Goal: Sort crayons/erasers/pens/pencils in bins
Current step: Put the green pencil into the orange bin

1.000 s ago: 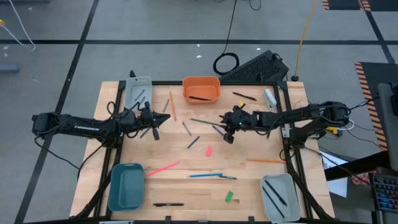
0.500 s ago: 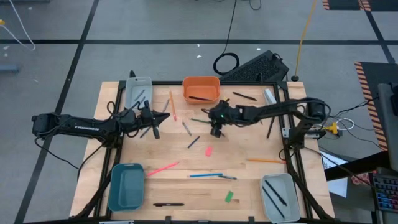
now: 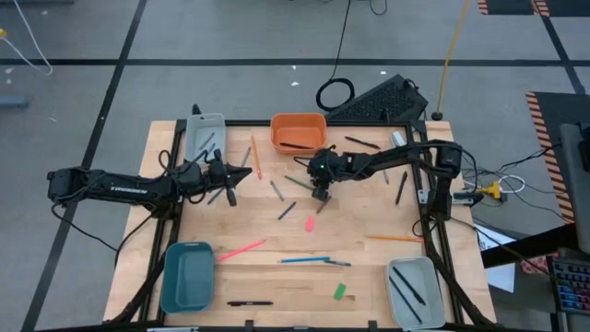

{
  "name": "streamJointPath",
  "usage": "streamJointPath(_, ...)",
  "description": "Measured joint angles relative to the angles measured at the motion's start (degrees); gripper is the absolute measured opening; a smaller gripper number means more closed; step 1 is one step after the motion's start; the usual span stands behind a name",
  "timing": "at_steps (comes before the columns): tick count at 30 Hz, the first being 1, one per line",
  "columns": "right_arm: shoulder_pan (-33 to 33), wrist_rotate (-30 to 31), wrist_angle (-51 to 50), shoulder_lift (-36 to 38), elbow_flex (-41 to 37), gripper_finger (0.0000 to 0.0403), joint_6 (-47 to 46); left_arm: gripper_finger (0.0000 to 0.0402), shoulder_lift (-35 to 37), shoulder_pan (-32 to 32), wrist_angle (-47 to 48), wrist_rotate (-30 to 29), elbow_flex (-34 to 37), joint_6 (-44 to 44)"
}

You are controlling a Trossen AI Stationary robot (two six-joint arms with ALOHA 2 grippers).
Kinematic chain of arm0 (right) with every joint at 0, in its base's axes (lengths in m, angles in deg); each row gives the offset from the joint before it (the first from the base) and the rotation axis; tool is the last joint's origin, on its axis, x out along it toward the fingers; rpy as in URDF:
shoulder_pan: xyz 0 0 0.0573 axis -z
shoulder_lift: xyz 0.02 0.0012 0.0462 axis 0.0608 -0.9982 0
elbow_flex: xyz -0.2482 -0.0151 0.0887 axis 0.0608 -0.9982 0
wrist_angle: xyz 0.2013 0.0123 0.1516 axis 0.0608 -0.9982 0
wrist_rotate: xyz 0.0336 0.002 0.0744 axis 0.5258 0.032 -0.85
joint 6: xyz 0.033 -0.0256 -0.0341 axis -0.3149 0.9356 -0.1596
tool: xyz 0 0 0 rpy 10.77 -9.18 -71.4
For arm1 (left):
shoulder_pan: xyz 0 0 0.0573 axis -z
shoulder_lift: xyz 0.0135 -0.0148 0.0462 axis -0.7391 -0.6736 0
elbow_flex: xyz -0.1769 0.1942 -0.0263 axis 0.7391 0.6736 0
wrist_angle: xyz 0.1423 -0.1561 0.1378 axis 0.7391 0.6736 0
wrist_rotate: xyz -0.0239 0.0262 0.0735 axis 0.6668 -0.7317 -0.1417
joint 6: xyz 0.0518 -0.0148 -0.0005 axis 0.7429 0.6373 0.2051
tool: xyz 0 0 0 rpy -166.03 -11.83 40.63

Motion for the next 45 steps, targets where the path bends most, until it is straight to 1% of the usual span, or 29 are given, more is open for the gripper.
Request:
streamJointPath(3,0.4,-1.6,-0.2,0.2,0.0,0.0105,0.0,0.0026,0.0,0.0,0.3,0.0,0.0,-0.3)
streamJointPath(7,0.4,-1.7,0.0,2.3,-0.2,0.0101,-2.0,0.0026,0.0,0.0,0.6,0.0,0.0,-0.4)
streamJointPath(10,0.3,-2.0,0.1,4.8,-0.1,0.011,-3.3,0.0026,0.0,0.0,1.0,0.1,0.0,-0.4)
streamJointPath(14,-1.4,-6.1,-0.9,4.9,-0.2,0.013,-6.4,0.0026,0.0,0.0,1.3,0.2,0.0,-0.4)
streamJointPath(16,-2.7,-5.4,-1.3,4.8,-0.2,0.0139,-6.5,0.0026,0.0,0.0,1.3,0.2,0.0,-0.4)
streamJointPath(19,-3.7,-1.9,-2.6,3.8,-0.2,0.0147,-6.3,0.0026,0.0,0.0,1.3,0.2,0.0,-0.5)
streamJointPath(24,-3.7,1.3,-2.5,2.9,-0.5,0.014,-7.6,0.0026,0.0,0.0,1.4,0.2,0.0,-0.6)
streamJointPath(30,-3.5,-0.2,-1.8,3.0,-2.0,0.0116,-8.9,0.0026,0.0,0.0,1.7,0.2,0.0,-0.7)
streamJointPath(33,-3.5,-0.1,-1.8,3.0,-2.4,0.0113,-9.6,0.0026,0.0,0.0,1.7,0.2,0.0,-0.7)
streamJointPath(37,-3.5,0.0,-1.1,4.0,-2.6,0.0122,-9.3,0.0026,0.0,0.0,1.7,0.2,0.0,-0.7)
streamJointPath(42,-3.3,0.0,0.3,6.7,-2.7,0.0143,-9.2,0.0026,0.0,0.0,1.7,0.2,0.0,-0.7)
streamJointPath(45,-3.6,0.0,0.2,6.7,-2.7,0.0154,-9.3,0.0026,0.0,0.0,1.9,0.2,0.0,-0.7)
